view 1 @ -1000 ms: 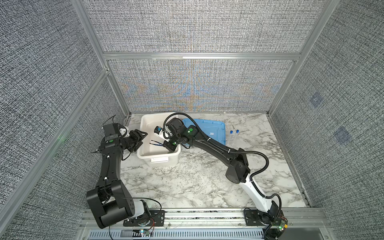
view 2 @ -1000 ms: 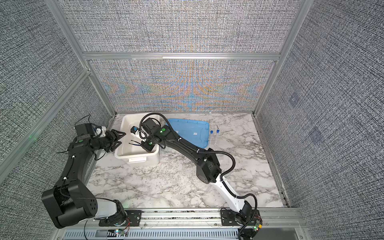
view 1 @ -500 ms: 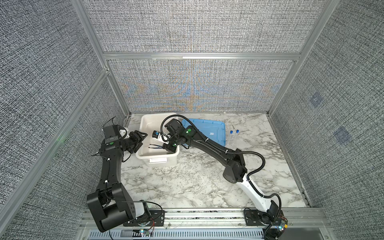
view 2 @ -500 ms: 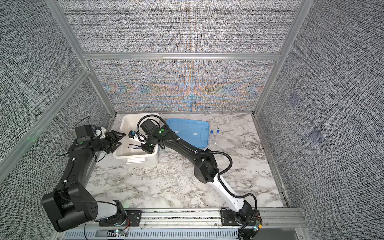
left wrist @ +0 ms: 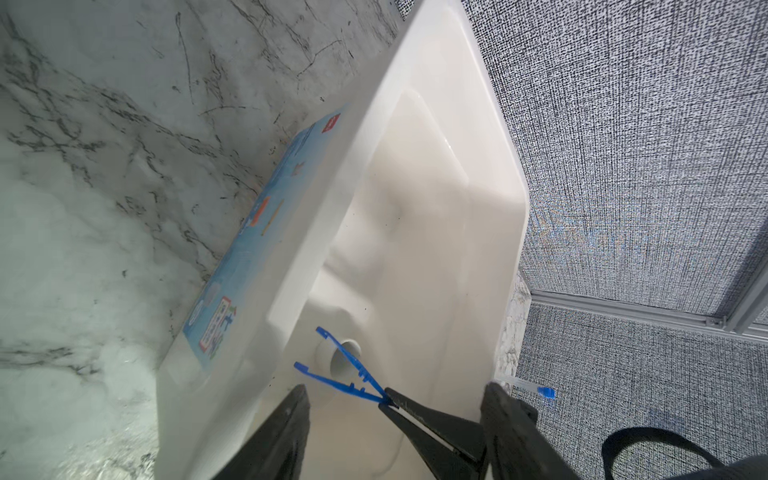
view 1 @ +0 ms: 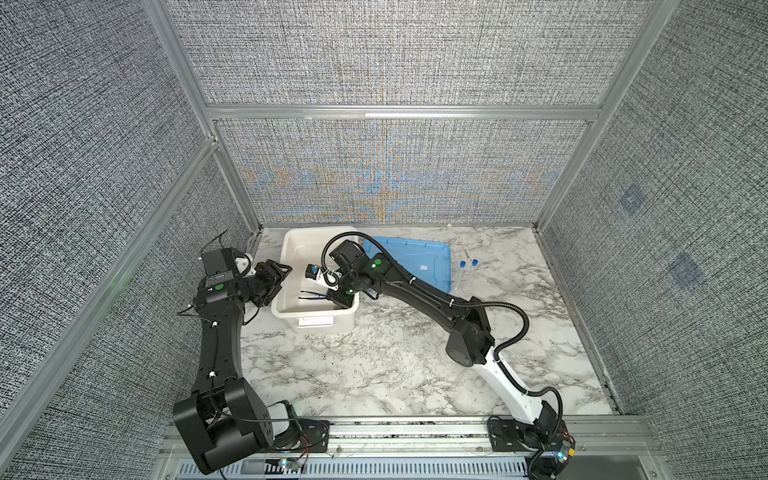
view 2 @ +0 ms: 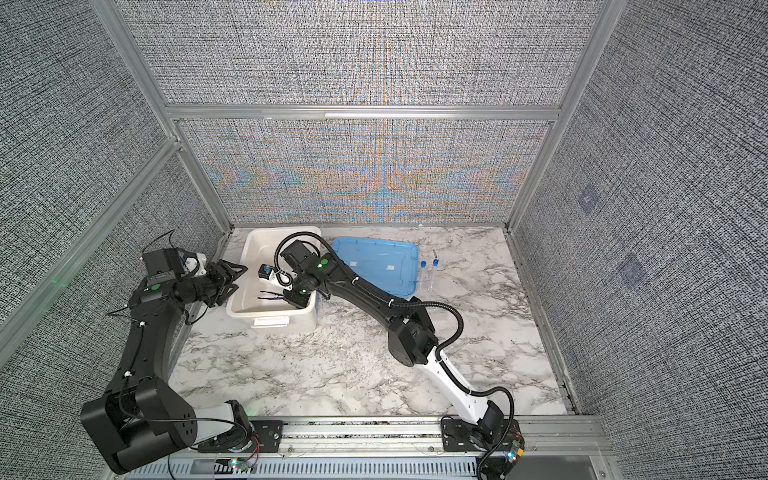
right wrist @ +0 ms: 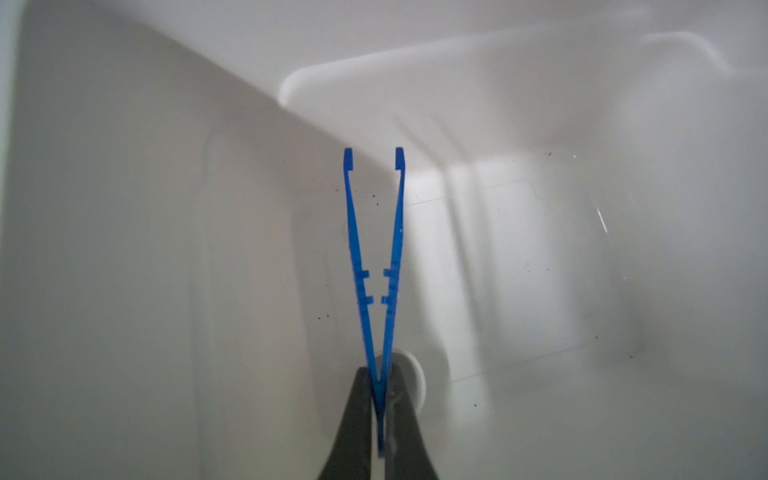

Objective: Organize the chemistry lab equipment
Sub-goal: 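Lower the tweezers into the bin and open the right gripper, then raise the right gripper out of the bin and move it toward the blue lid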

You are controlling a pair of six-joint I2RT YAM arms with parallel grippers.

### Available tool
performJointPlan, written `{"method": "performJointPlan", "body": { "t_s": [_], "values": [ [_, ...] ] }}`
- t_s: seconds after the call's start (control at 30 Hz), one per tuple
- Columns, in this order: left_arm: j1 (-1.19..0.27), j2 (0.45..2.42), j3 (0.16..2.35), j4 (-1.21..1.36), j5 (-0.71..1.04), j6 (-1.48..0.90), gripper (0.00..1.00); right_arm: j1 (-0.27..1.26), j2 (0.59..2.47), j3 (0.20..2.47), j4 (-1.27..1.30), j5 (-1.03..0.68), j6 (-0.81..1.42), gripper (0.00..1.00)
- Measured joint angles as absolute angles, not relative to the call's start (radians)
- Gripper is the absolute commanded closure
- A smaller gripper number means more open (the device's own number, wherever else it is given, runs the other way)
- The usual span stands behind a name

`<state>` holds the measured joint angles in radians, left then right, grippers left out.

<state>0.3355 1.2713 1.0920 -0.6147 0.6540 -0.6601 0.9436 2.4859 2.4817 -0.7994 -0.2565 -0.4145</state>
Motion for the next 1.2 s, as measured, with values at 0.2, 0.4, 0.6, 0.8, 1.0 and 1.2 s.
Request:
{"method": "performJointPlan", "body": {
  "t_s": [0.2, 0.4, 0.6, 0.8, 1.0, 1.2],
  "values": [
    [0.336, 1.253, 1.092, -0.641, 0.641, -0.647, 0.33, 0.944, 2.487, 2.482, -0.796, -0.241, -0.417, 0.87],
    [0.337, 1.235, 1.095, -0.675, 0.617, -0.633, 0.29, 0.945, 2.482, 2.48, -0.789, -0.241, -0.404, 0.66],
    [0.345, 1.199, 1.091, -0.688, 0.574, -0.624, 0.23, 0.948, 2.44, 2.479, -0.763, -0.239, -0.361, 0.6],
    [0.348, 1.183, 1.086, -0.713, 0.521, -0.599, 0.22, 0.945, 2.331, 2.434, -0.659, -0.214, -0.247, 0.59],
    [0.347, 1.184, 1.102, -0.709, 0.477, -0.572, 0.21, 0.944, 2.167, 2.249, -0.564, -0.152, -0.136, 0.59],
    [0.343, 1.23, 1.131, -0.707, 0.45, -0.549, 0.21, 0.944, 1.996, 2.052, -0.514, -0.07, -0.061, 0.57]
  ]
}}
